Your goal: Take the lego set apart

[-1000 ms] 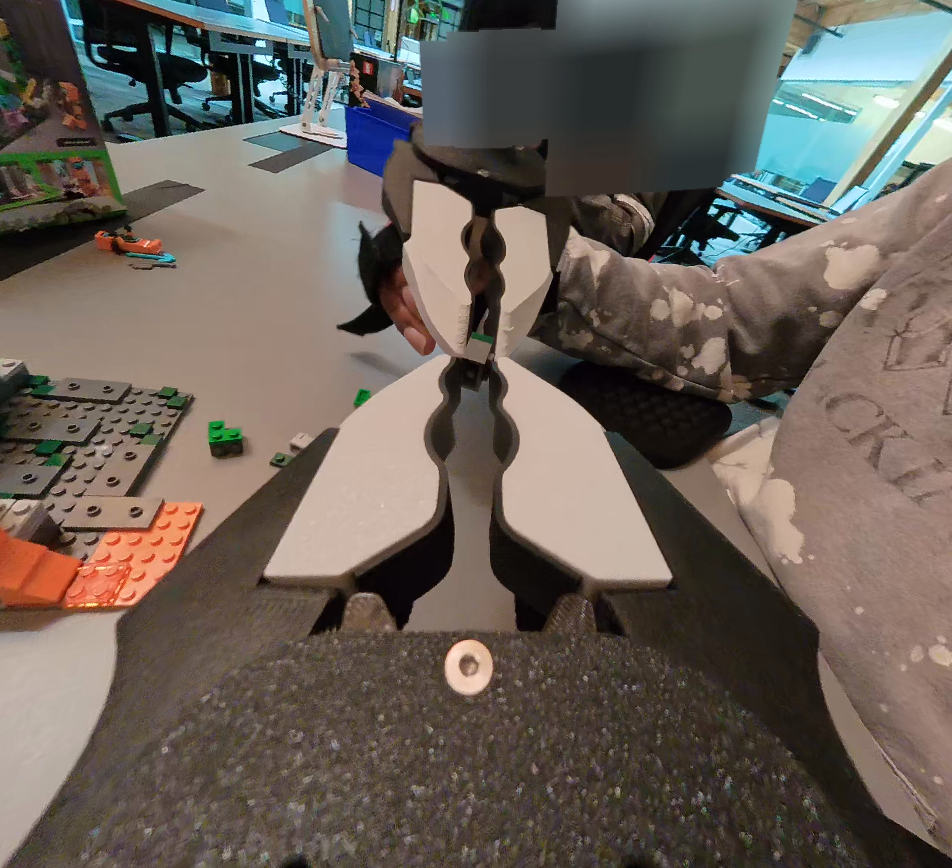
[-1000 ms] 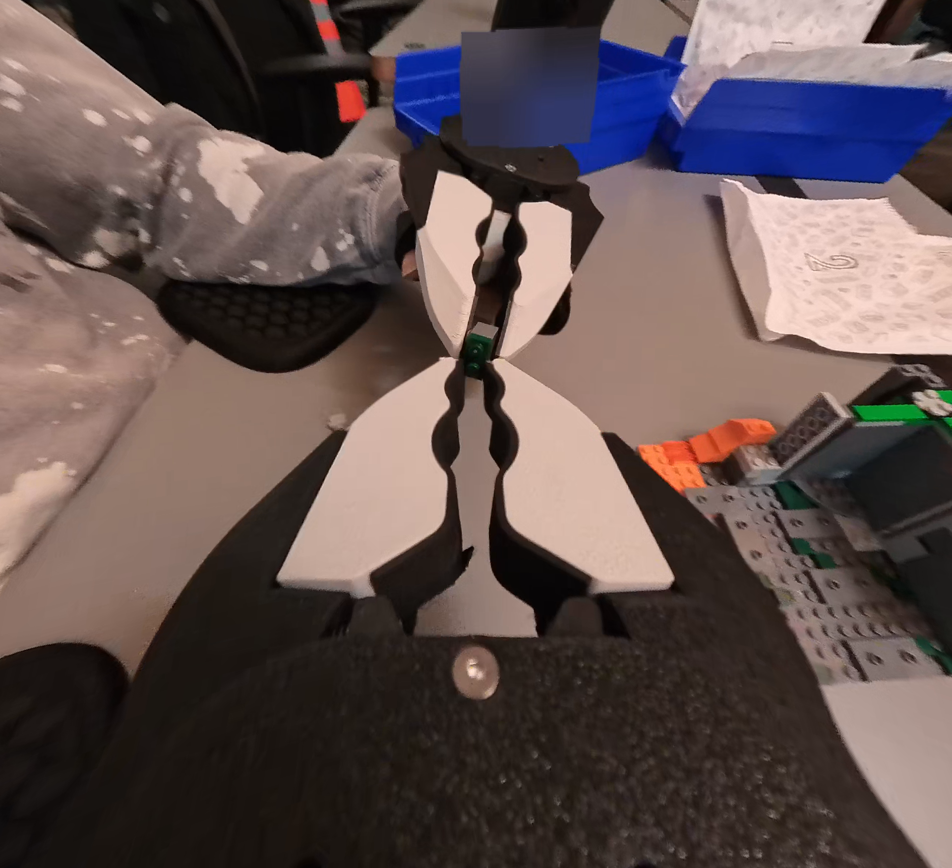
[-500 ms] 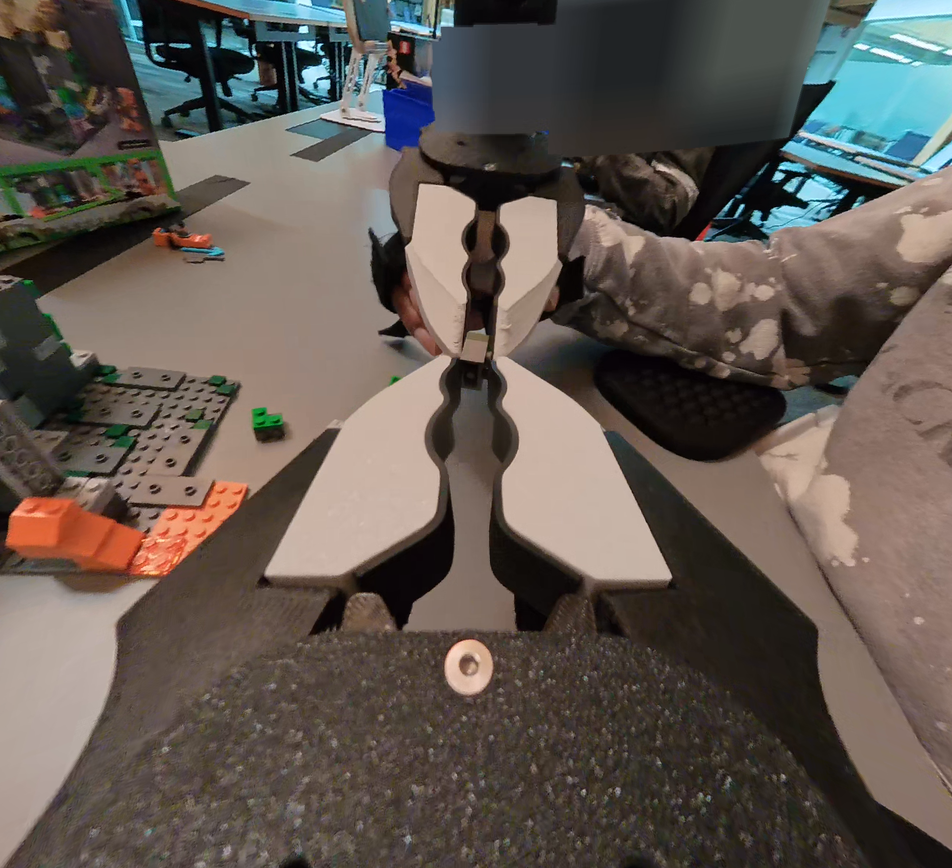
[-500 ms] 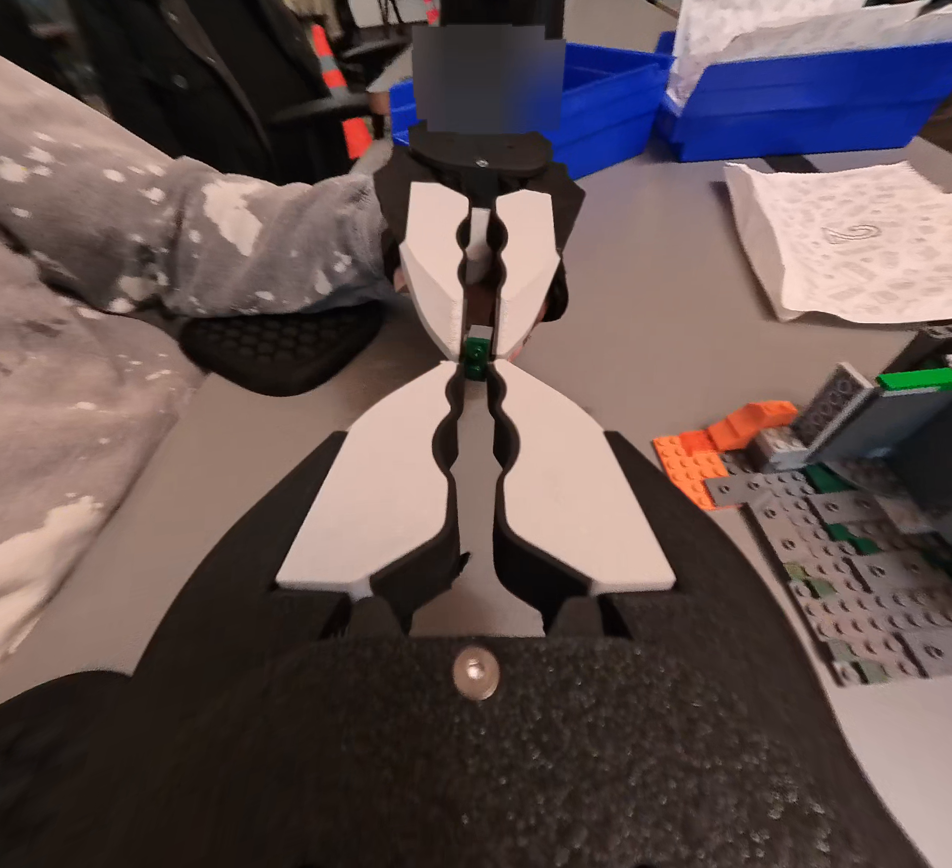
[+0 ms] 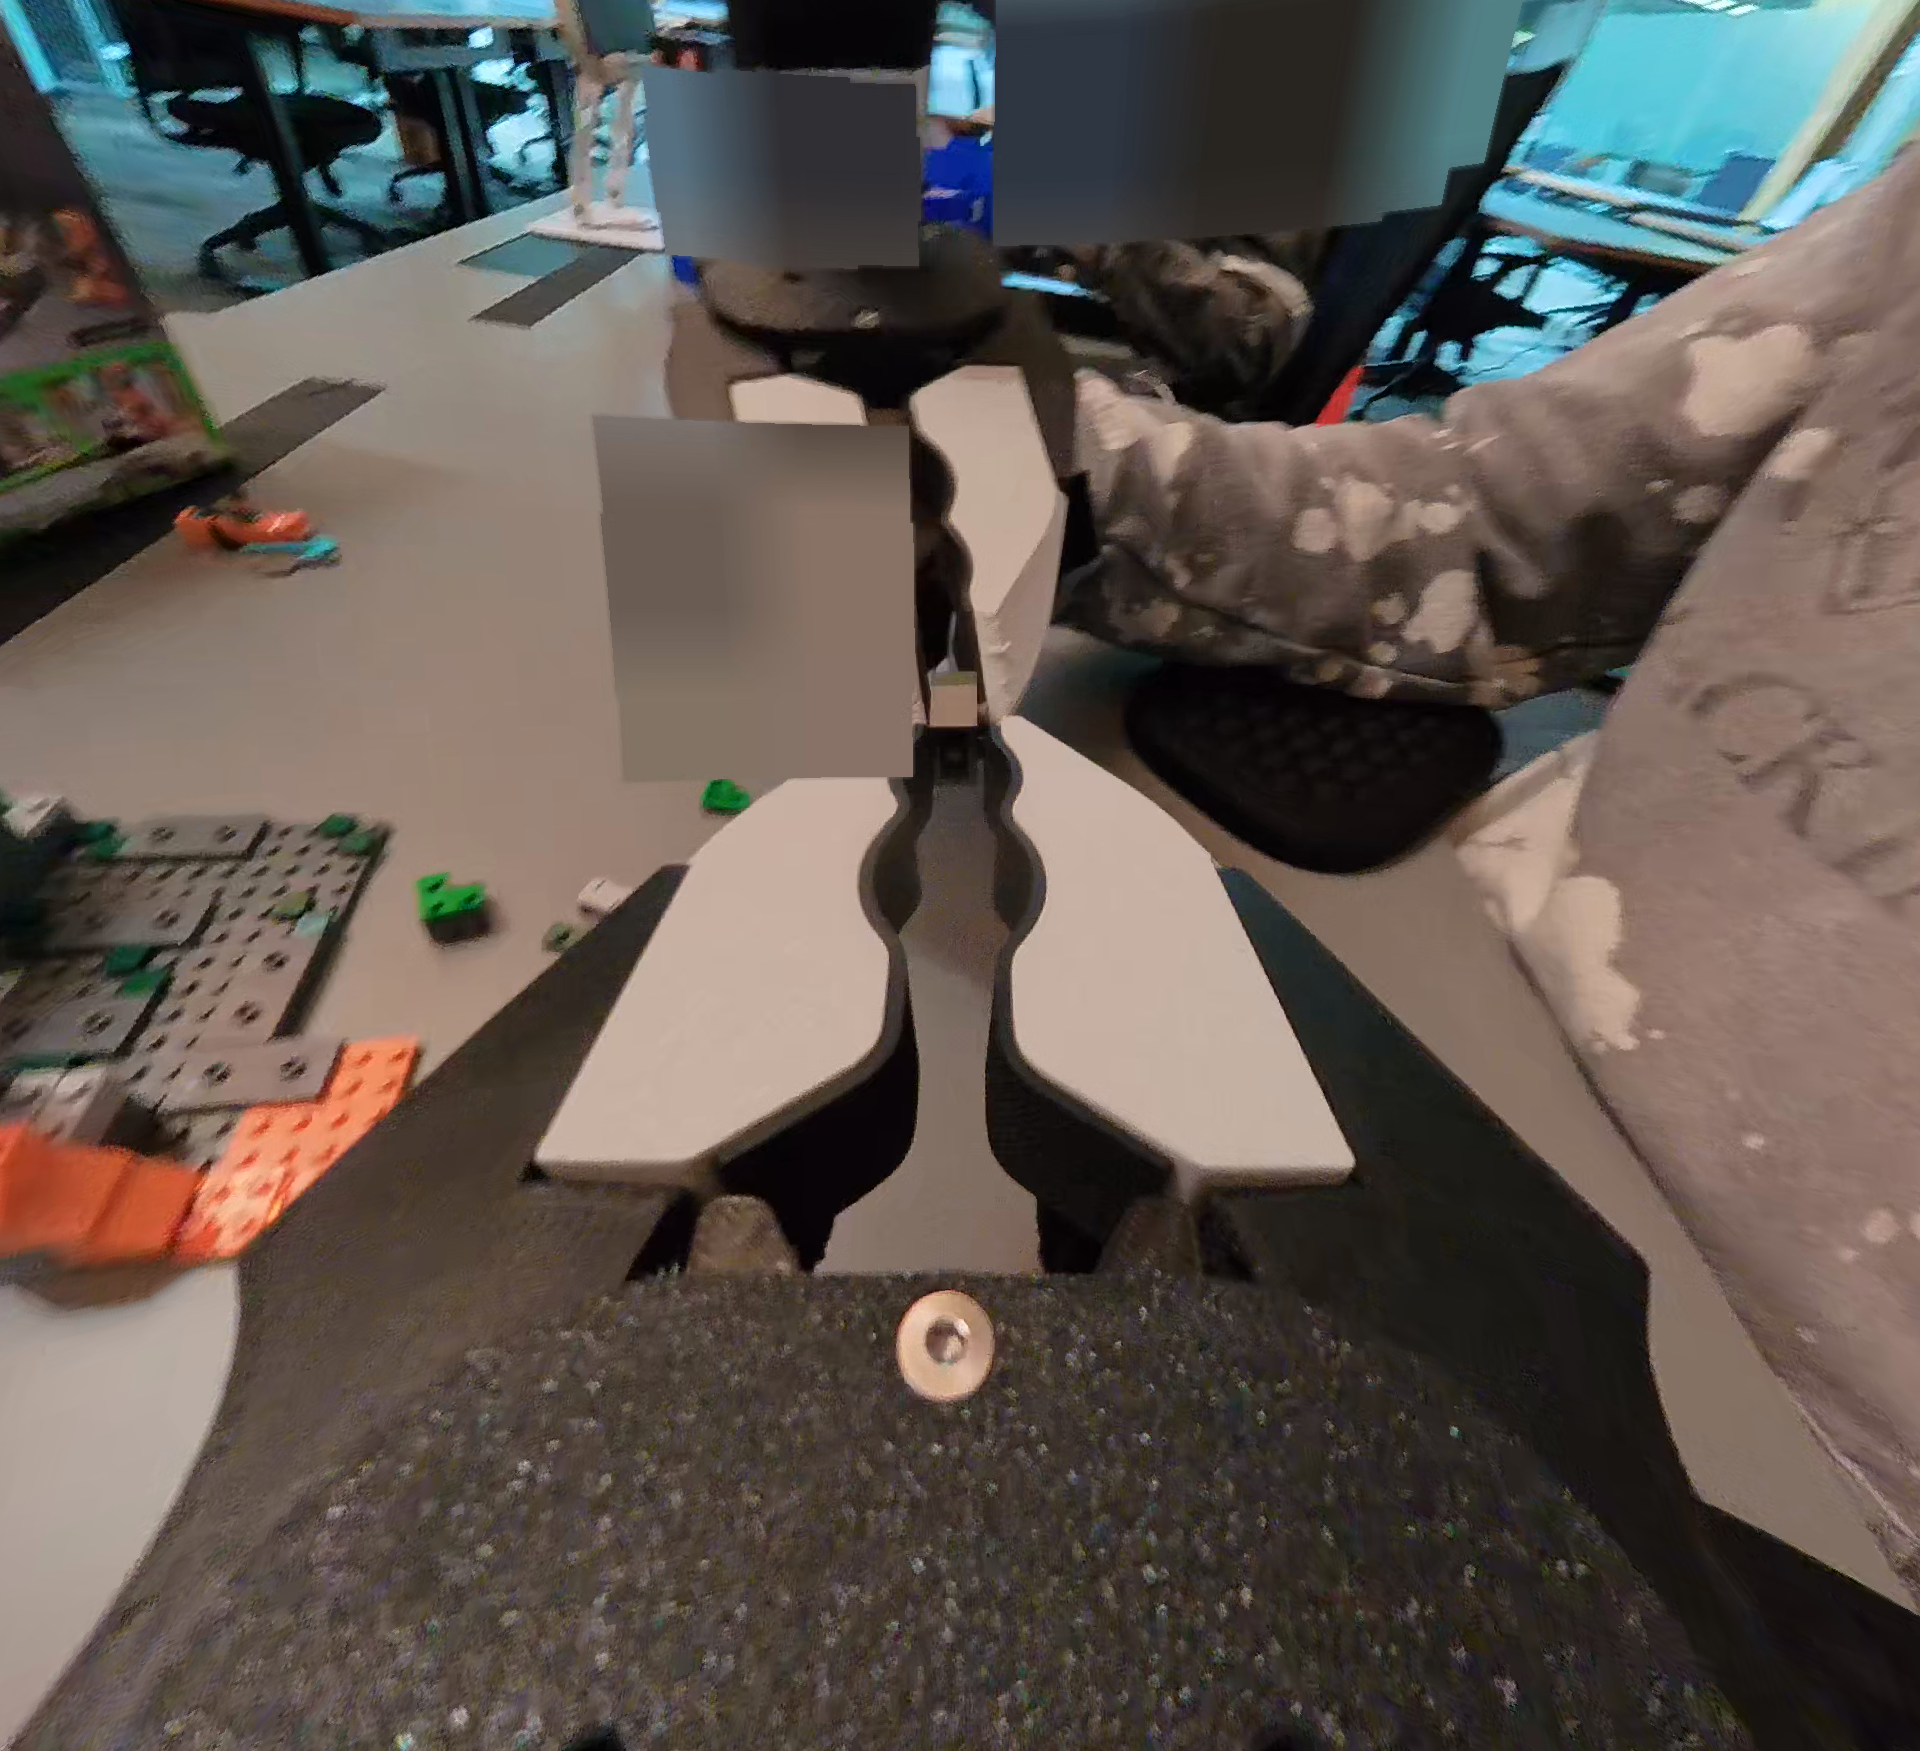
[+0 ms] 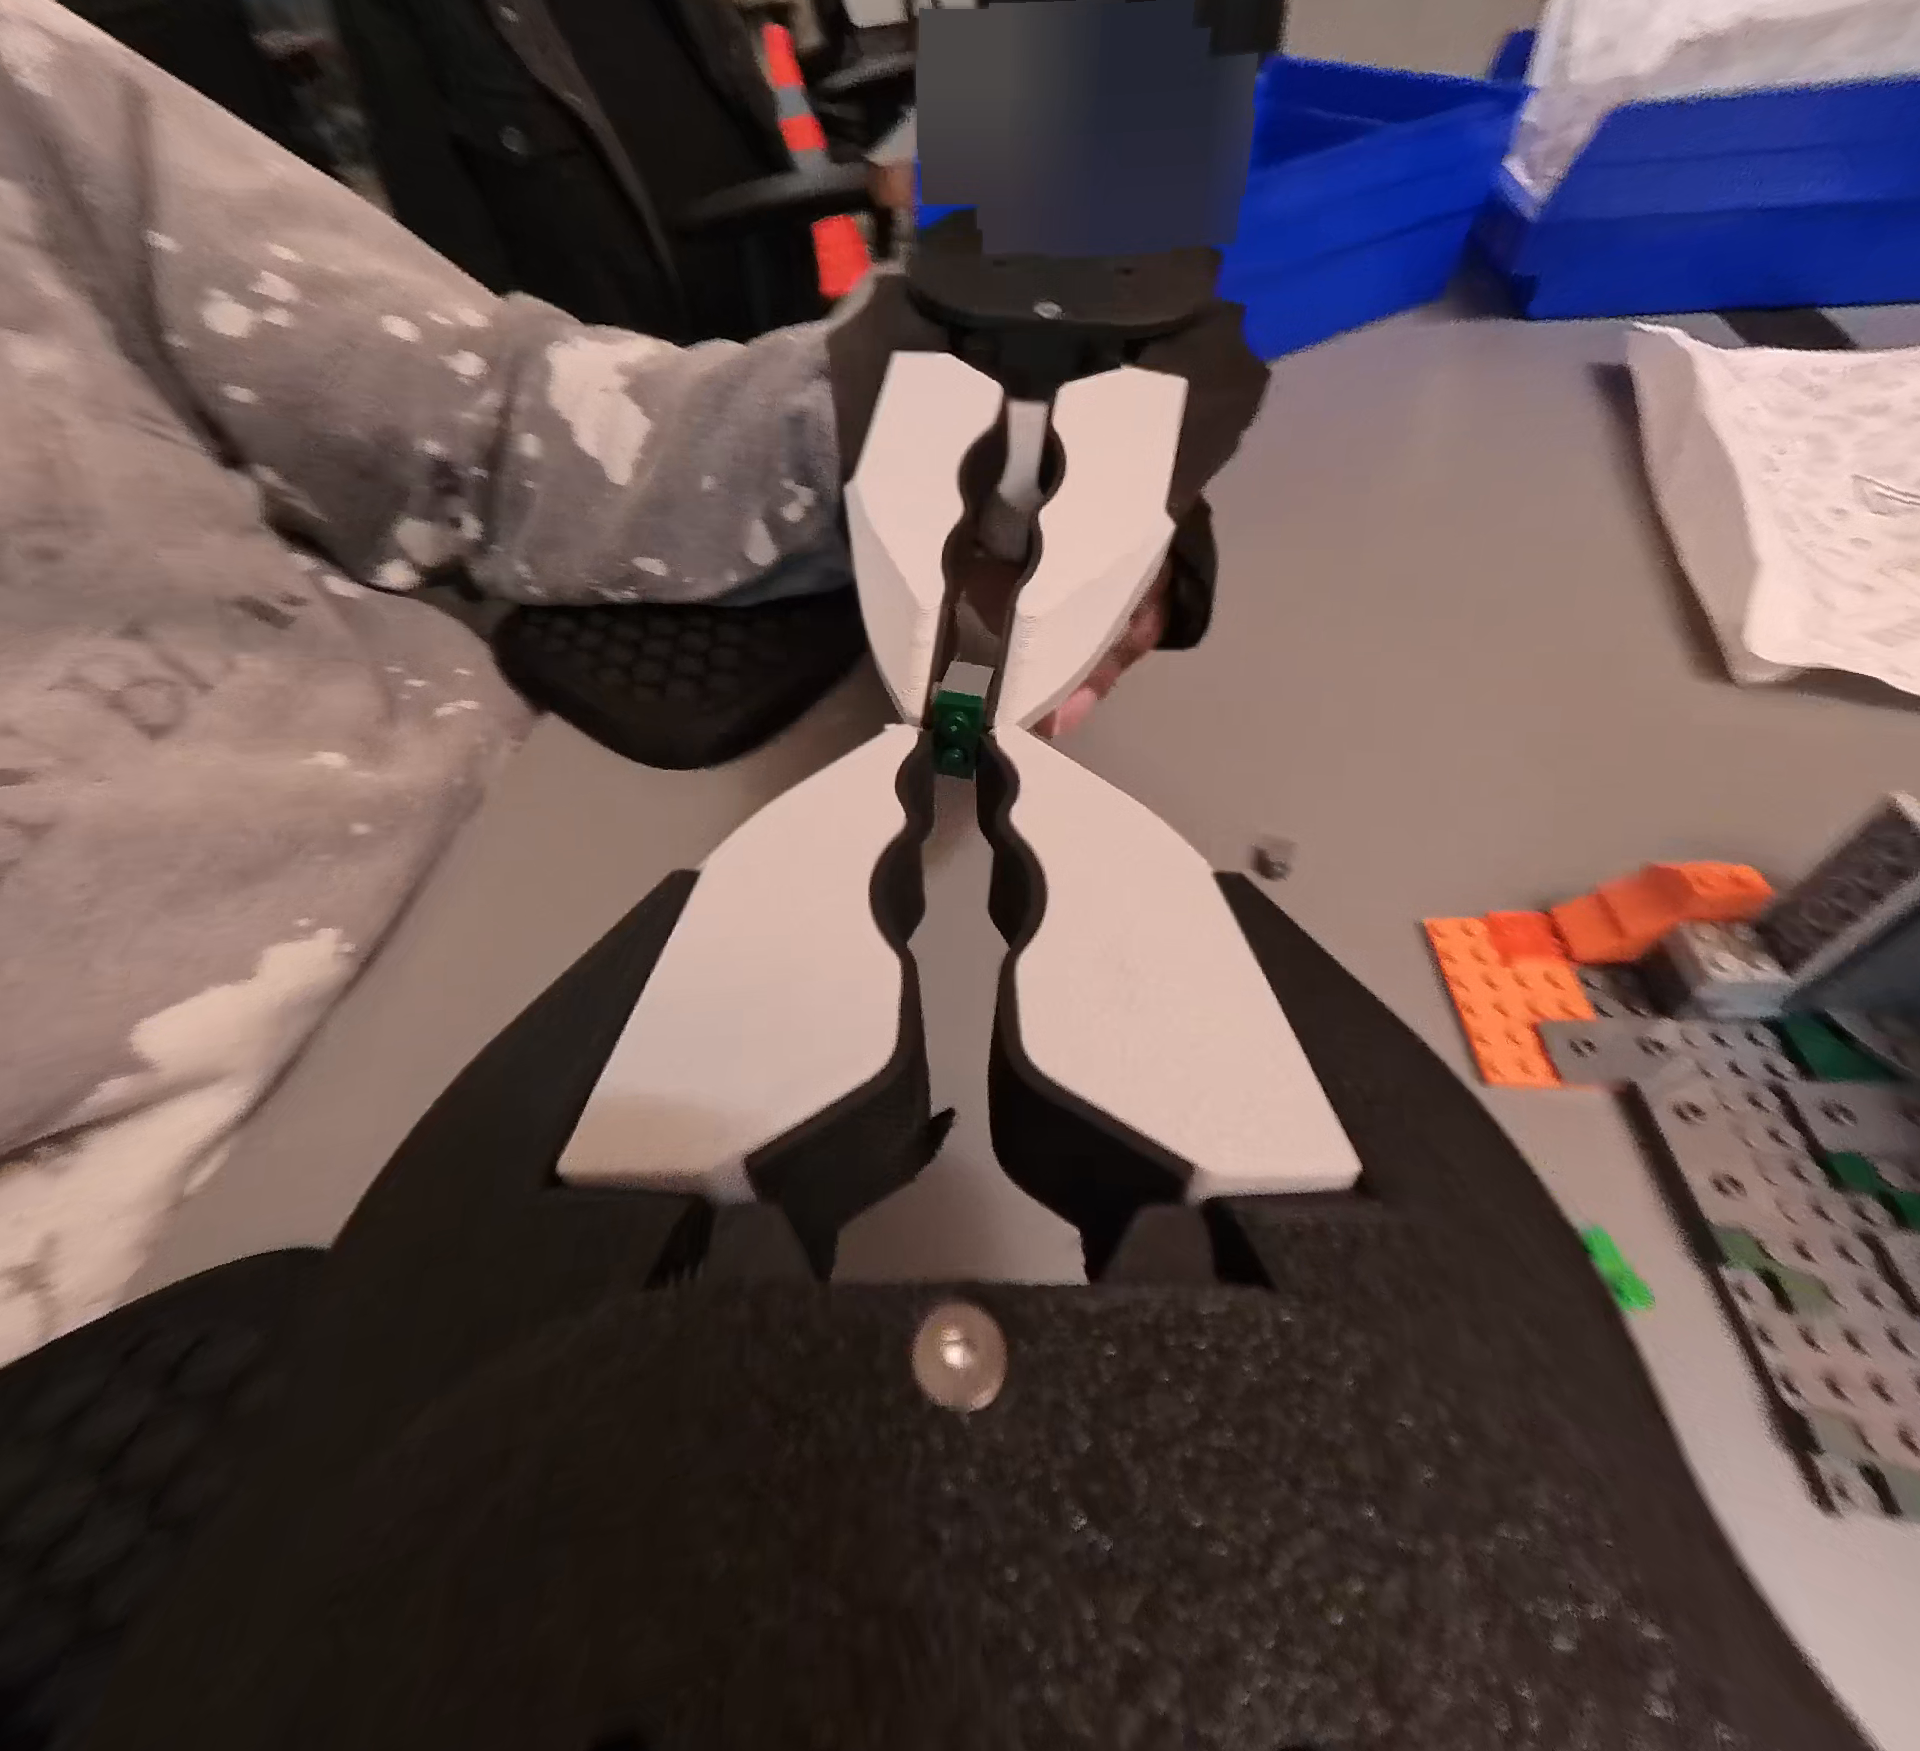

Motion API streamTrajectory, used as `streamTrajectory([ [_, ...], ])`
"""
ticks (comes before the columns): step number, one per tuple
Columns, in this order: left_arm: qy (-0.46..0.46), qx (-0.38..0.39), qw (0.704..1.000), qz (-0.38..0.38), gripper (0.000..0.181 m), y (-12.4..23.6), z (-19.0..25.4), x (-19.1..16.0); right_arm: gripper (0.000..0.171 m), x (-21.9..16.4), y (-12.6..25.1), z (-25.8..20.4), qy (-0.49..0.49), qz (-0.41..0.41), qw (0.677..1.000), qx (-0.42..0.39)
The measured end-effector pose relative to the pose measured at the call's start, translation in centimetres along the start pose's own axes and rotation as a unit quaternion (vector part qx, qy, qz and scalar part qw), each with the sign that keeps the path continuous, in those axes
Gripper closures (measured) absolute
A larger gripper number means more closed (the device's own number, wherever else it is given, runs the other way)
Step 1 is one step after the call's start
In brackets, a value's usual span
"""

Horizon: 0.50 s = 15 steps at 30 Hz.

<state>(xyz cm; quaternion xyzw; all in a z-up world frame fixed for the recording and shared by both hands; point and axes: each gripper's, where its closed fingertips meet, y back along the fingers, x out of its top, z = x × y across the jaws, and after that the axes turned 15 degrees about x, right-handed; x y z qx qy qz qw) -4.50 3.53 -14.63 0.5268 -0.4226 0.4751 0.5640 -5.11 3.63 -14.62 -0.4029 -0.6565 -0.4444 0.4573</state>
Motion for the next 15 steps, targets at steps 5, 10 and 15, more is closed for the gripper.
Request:
streamTrajectory([
  [5,0.020,-0.078,0.996,0.049,0.172,0.9,2.5,2.0,0.164,2.0,-0.4,-2.6,-0.012,0.089,0.990,0.110],
  [10,0.027,-0.096,0.993,0.065,0.172,1.2,3.1,2.7,0.164,2.8,-0.4,-3.3,-0.024,0.139,0.977,0.161],
  [15,0.031,-0.097,0.992,0.075,0.172,1.2,3.2,3.1,0.164,3.1,-0.2,-3.5,-0.026,0.163,0.970,0.177],
])
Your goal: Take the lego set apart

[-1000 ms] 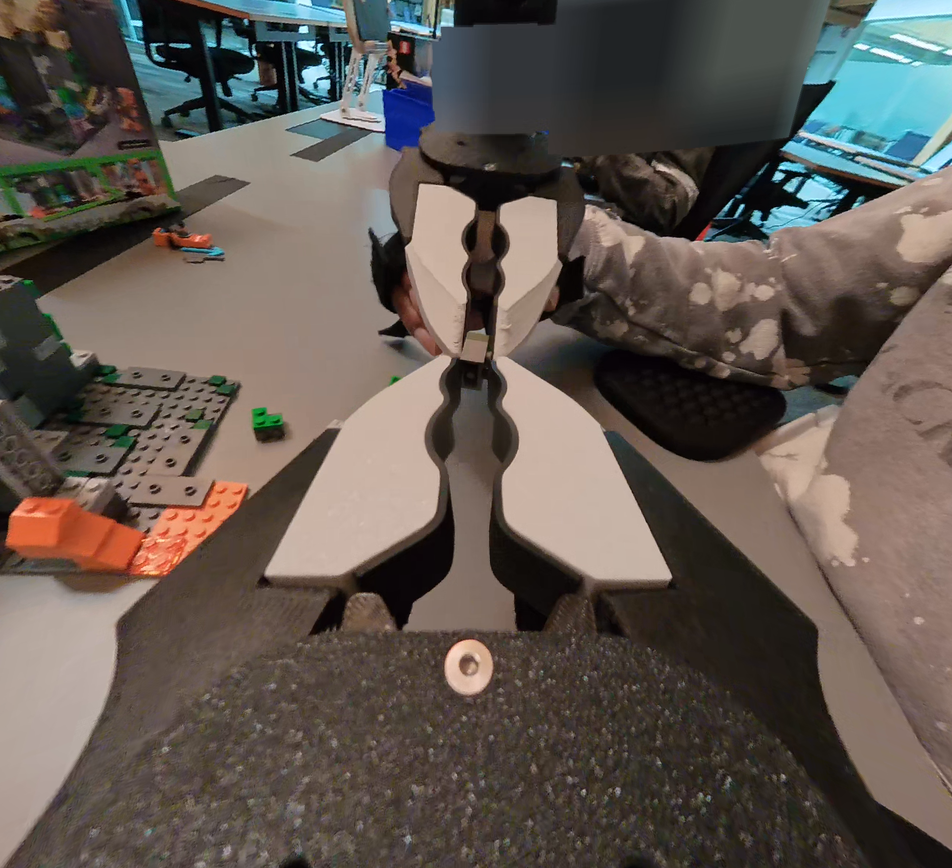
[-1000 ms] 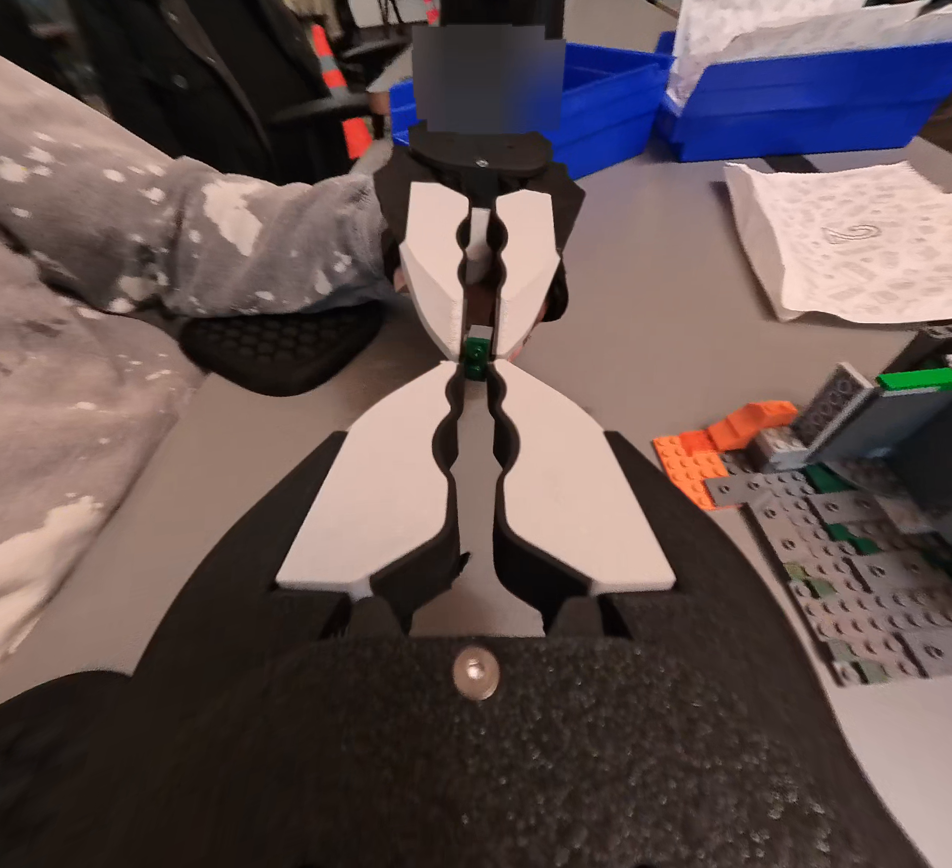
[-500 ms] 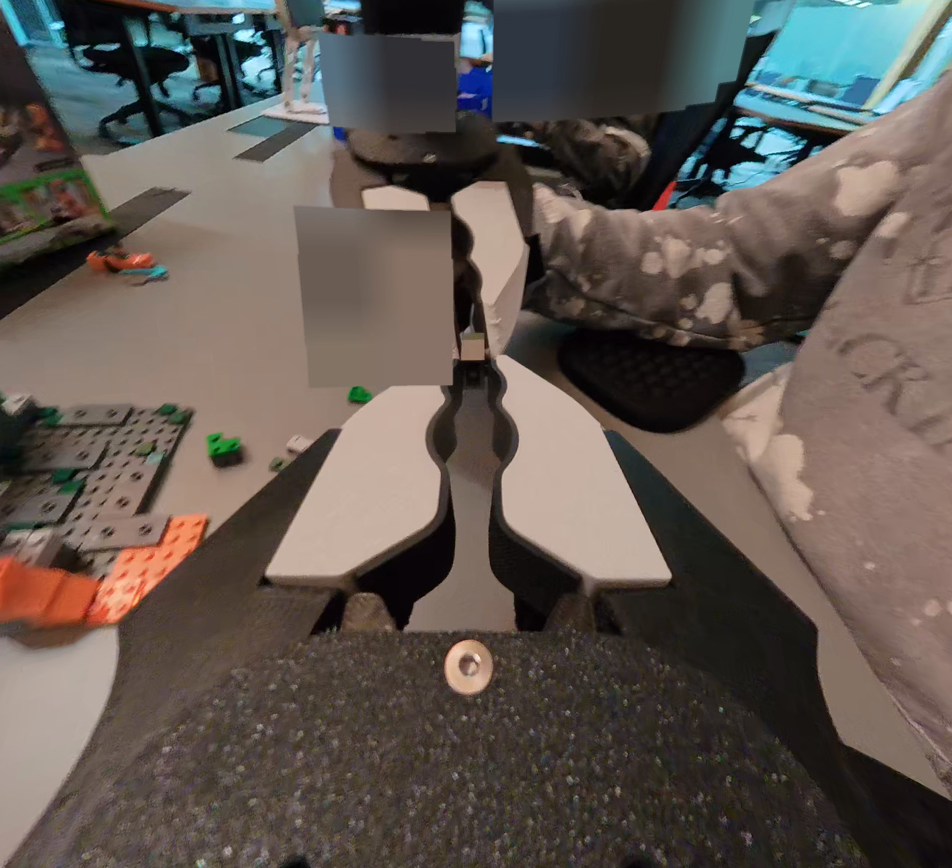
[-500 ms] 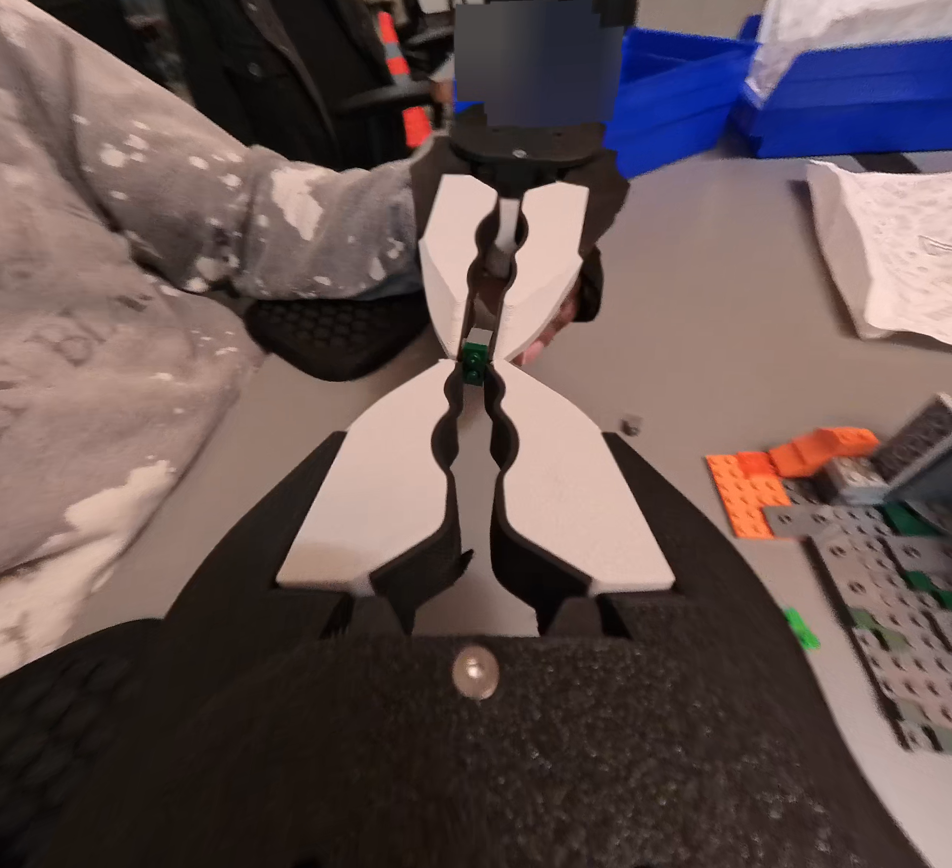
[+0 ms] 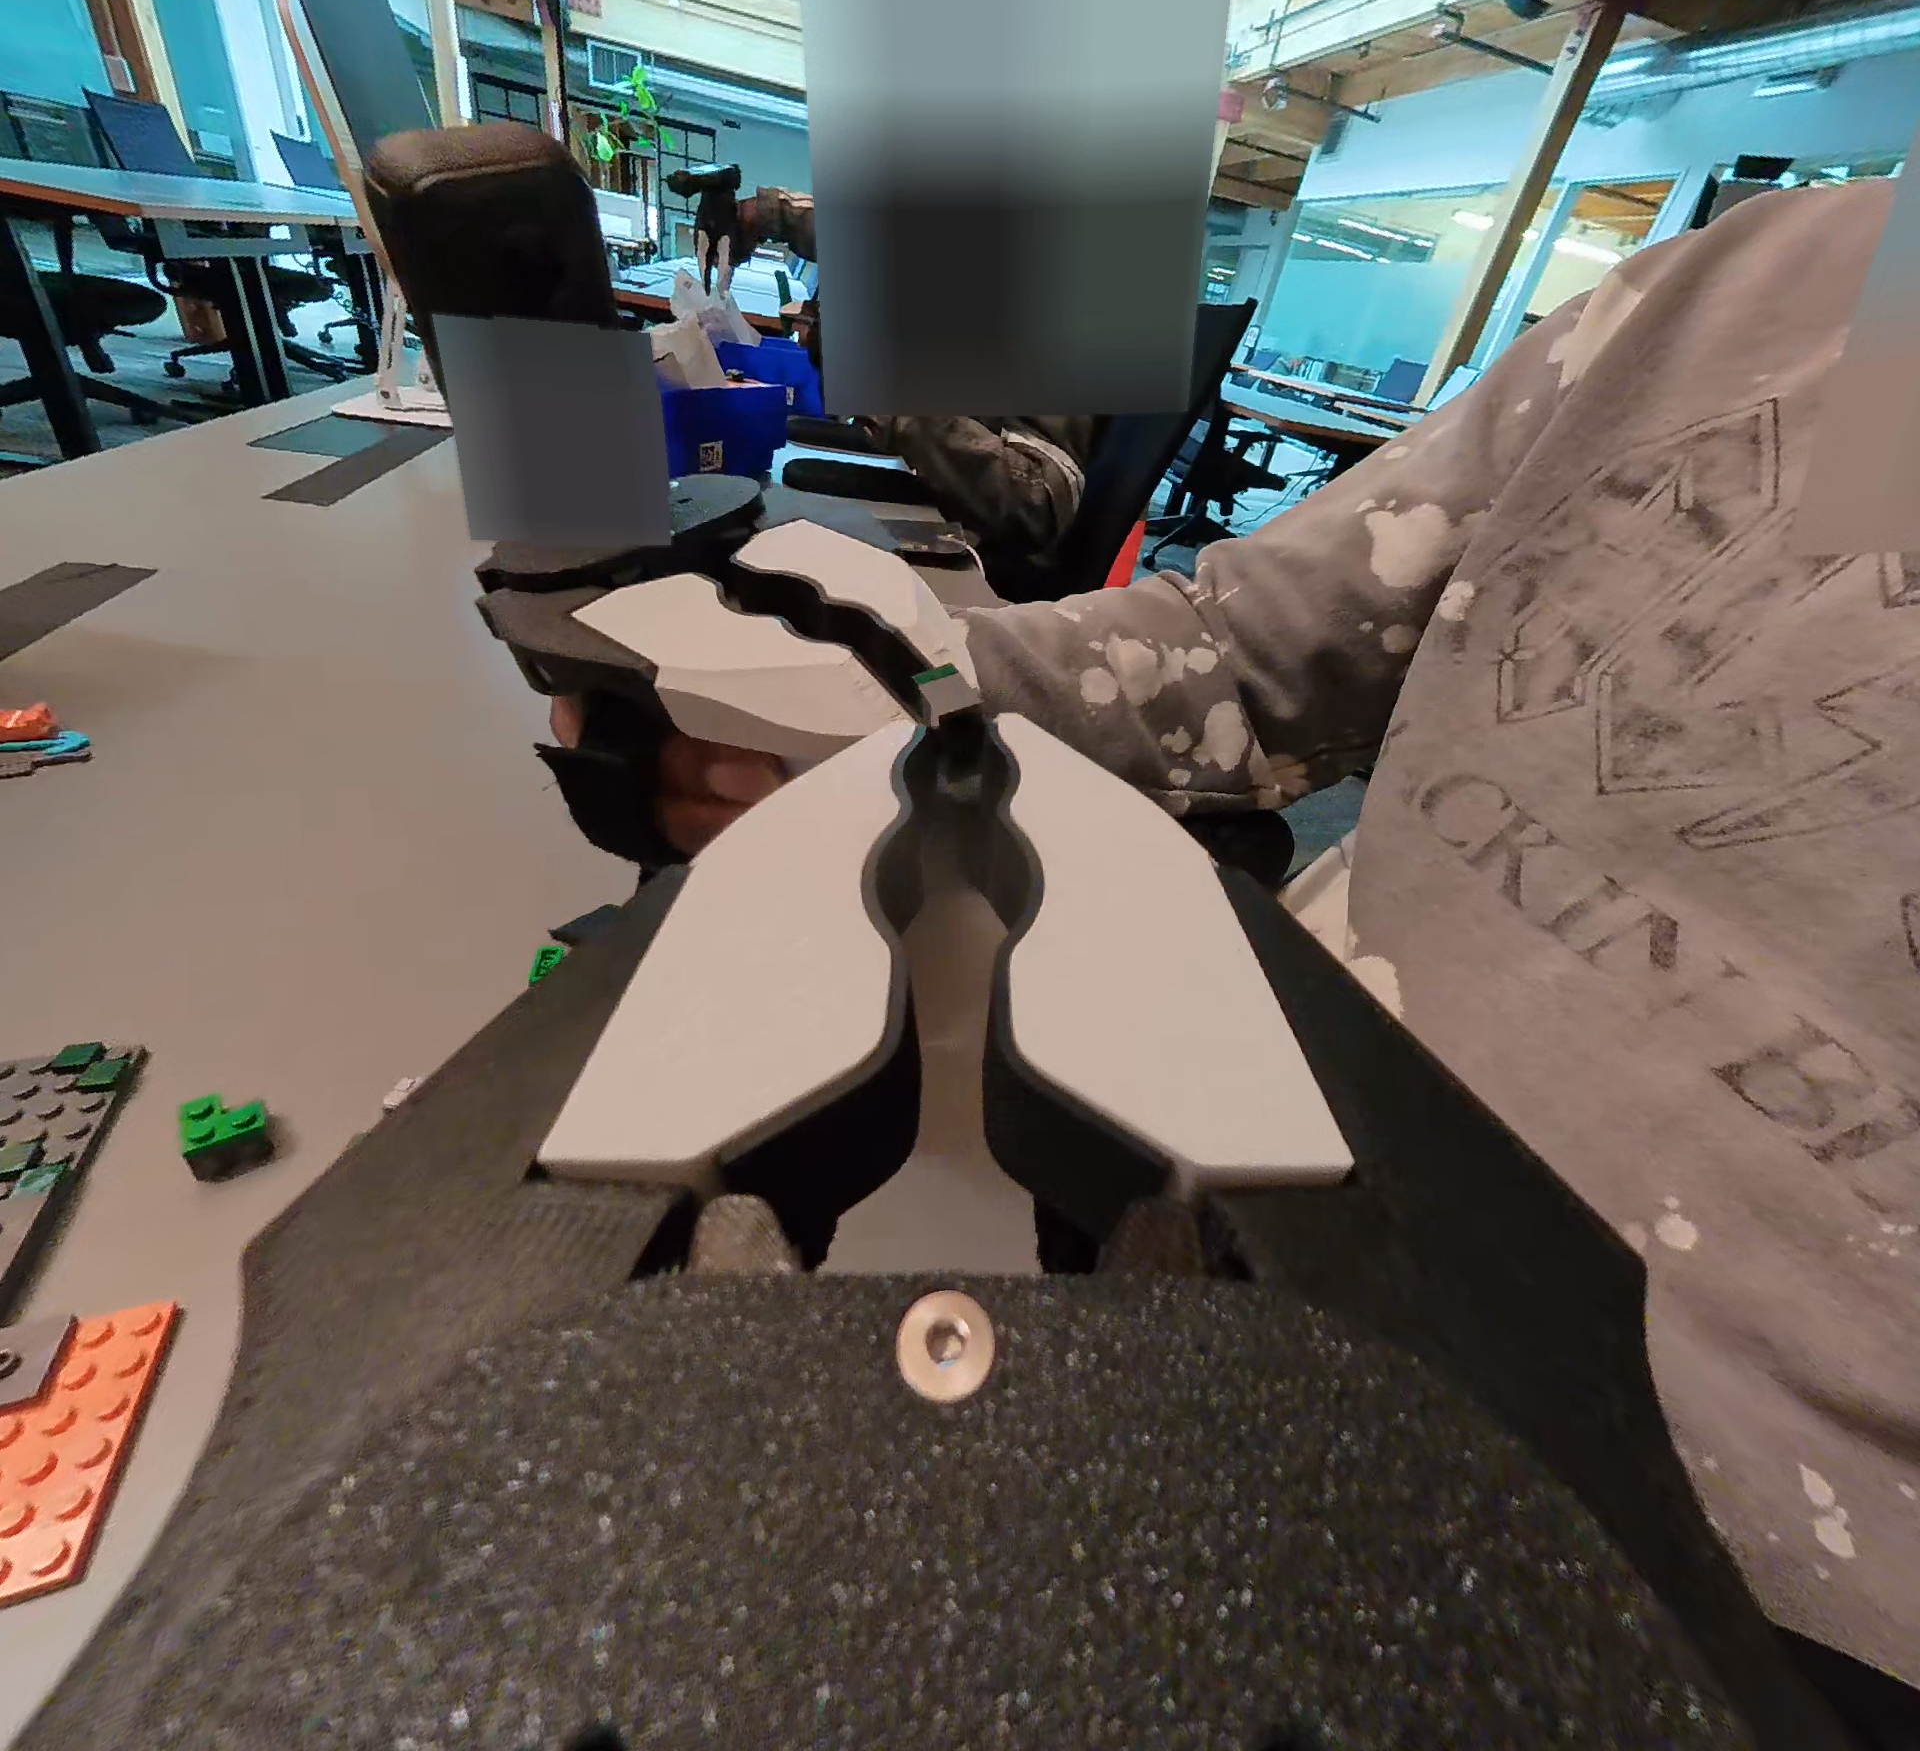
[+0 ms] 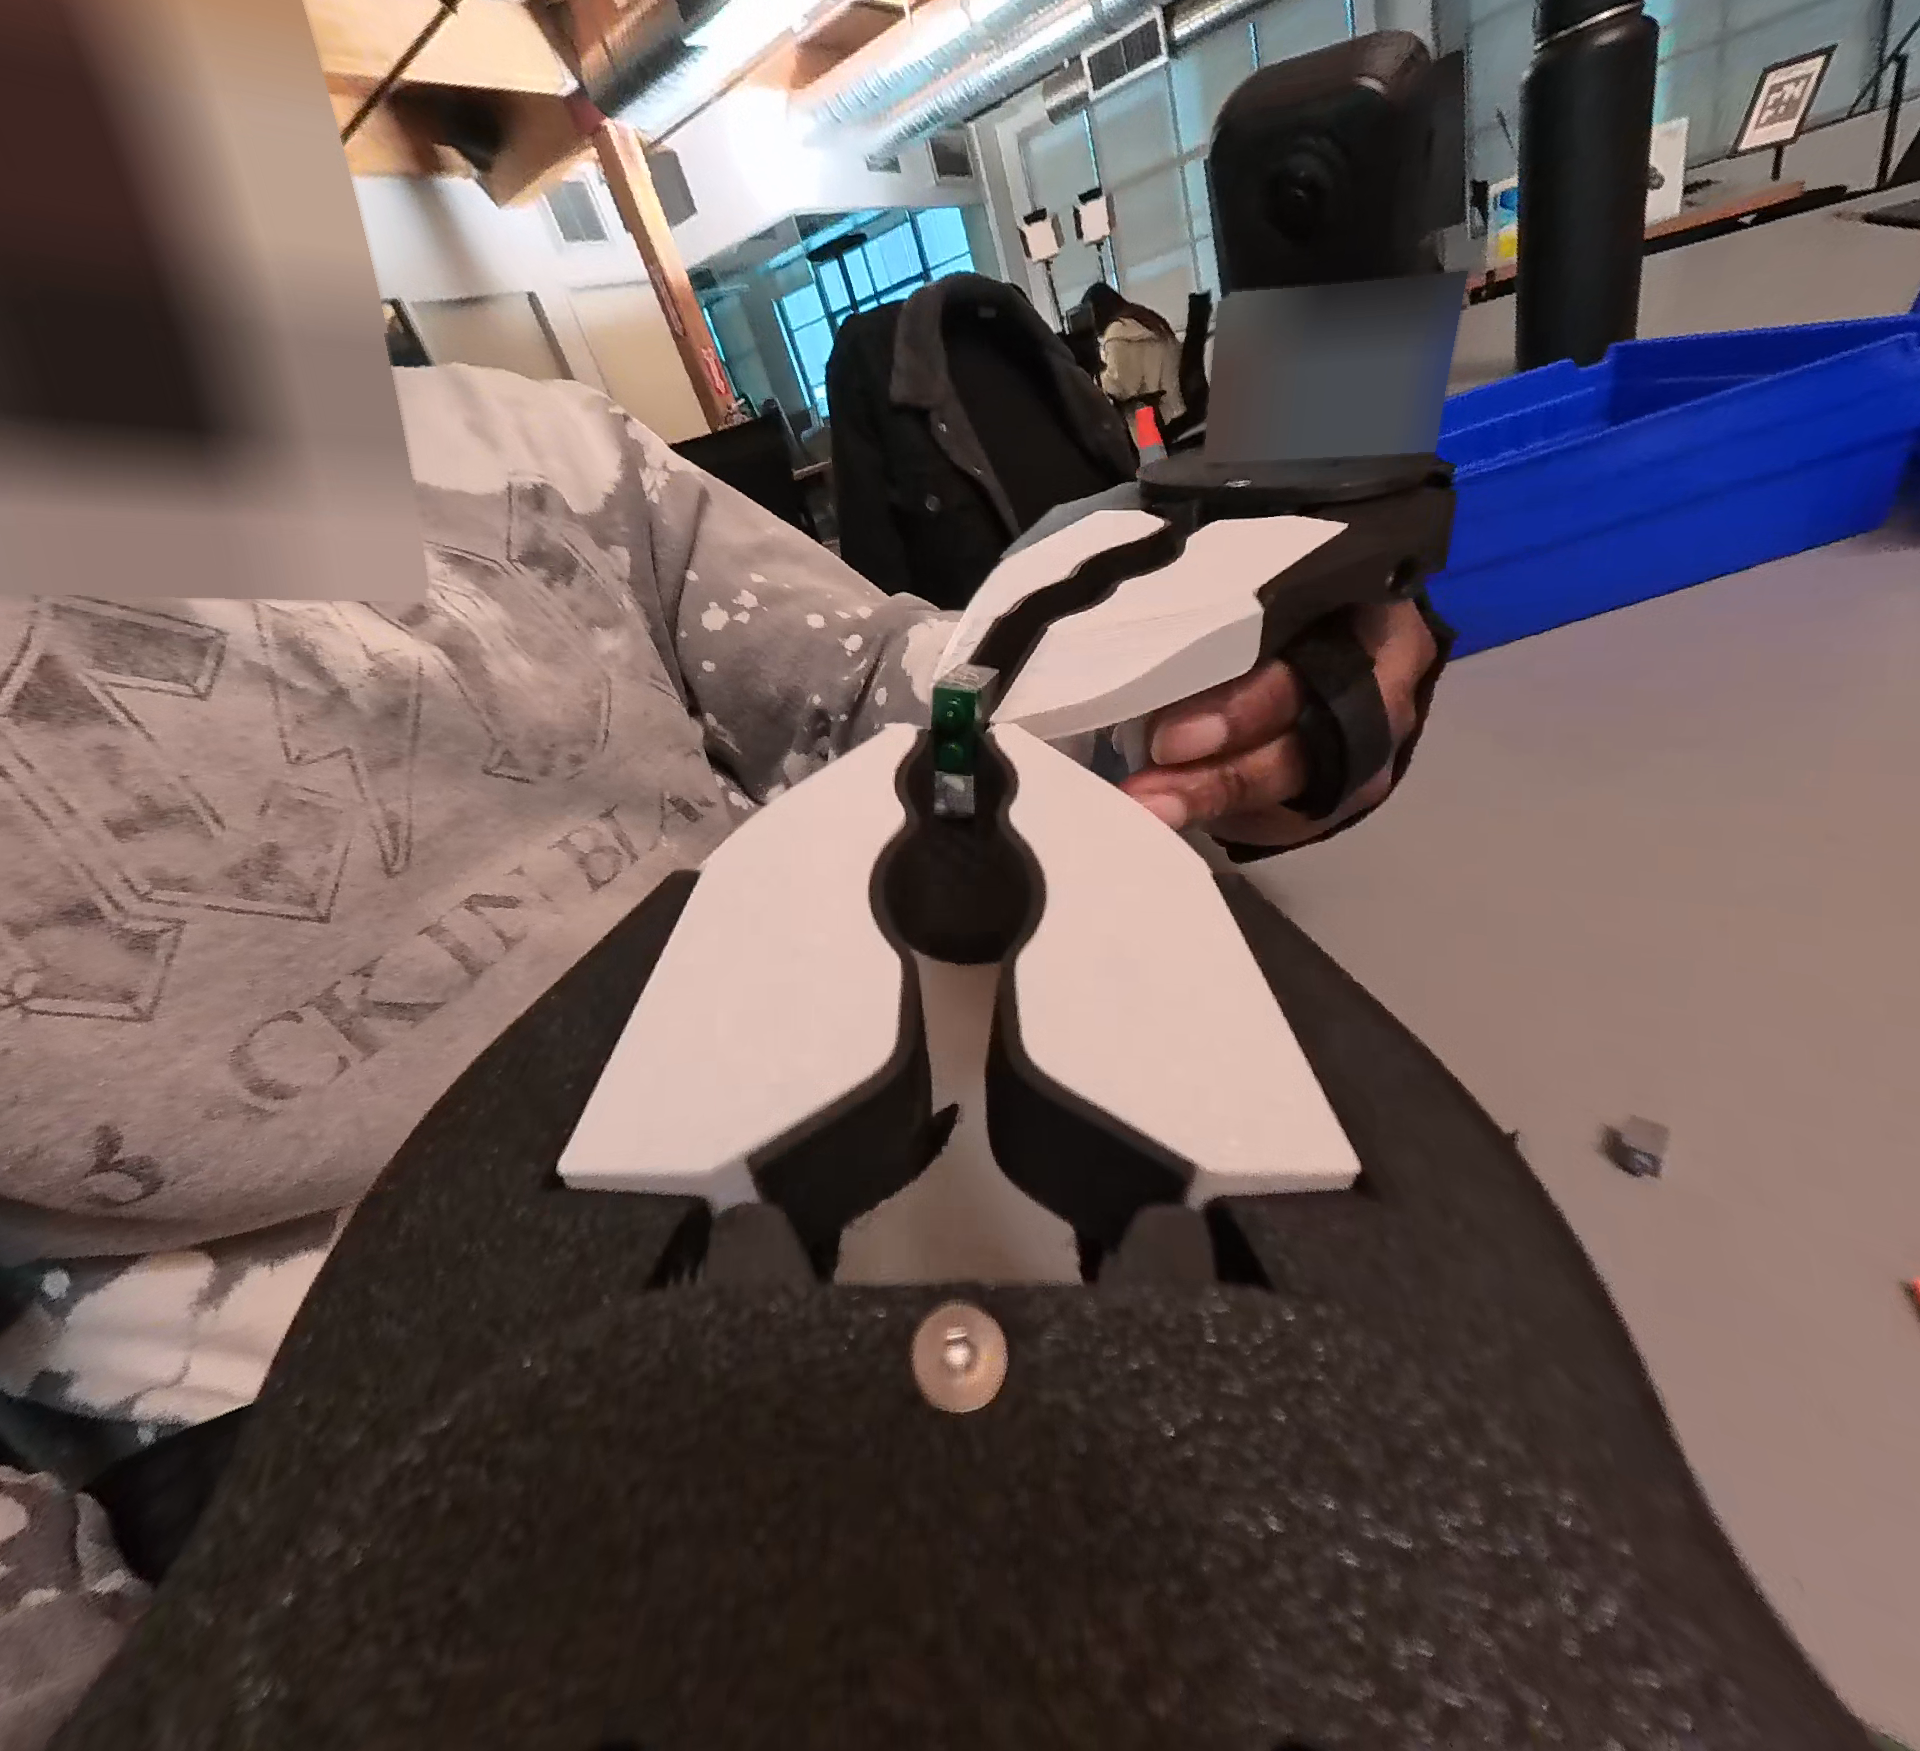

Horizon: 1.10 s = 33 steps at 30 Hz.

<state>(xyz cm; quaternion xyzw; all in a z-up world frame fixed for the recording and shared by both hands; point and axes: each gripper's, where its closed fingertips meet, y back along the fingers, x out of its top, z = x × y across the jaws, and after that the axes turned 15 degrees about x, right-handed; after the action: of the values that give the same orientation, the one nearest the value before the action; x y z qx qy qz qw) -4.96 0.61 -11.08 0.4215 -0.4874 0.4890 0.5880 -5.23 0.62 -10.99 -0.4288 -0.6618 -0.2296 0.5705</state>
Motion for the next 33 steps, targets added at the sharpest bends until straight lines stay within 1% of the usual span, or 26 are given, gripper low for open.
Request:
streamTrajectory([
  [6,0.001,-0.001,1.000,0.005,0.172,0.0,0.1,0.2,0.164,0.2,-0.1,-0.1,0.003,0.005,1.000,0.001],
  [8,0.002,0.014,1.000,0.010,0.172,0.2,-0.4,0.4,0.164,0.5,0.1,0.4,0.010,0.005,1.000,-0.023],
  [11,-0.006,0.045,0.999,0.012,0.173,0.5,-1.4,0.5,0.164,0.7,0.5,1.3,0.027,-0.011,0.997,-0.077],
  [13,-0.012,0.056,0.998,0.008,0.173,0.5,-1.7,0.3,0.163,0.6,0.8,1.6,0.035,-0.025,0.994,-0.098],
  [18,-0.011,0.054,0.998,0.003,0.173,0.4,-1.7,0.1,0.157,0.3,0.8,1.9,0.034,-0.032,0.993,-0.108],
  [22,-0.013,0.062,0.998,0.001,0.173,0.5,-2.0,0.0,0.163,0.3,0.8,2.0,0.044,-0.036,0.992,-0.115],
  [29,-0.023,0.098,0.995,-0.003,0.173,0.5,-3.2,-0.3,0.163,0.2,1.7,2.9,0.060,-0.057,0.984,-0.158],
  [33,-0.027,0.105,0.994,-0.010,0.173,0.3,-3.4,-0.6,0.163,-0.1,2.1,3.0,0.058,-0.061,0.983,-0.161],
])
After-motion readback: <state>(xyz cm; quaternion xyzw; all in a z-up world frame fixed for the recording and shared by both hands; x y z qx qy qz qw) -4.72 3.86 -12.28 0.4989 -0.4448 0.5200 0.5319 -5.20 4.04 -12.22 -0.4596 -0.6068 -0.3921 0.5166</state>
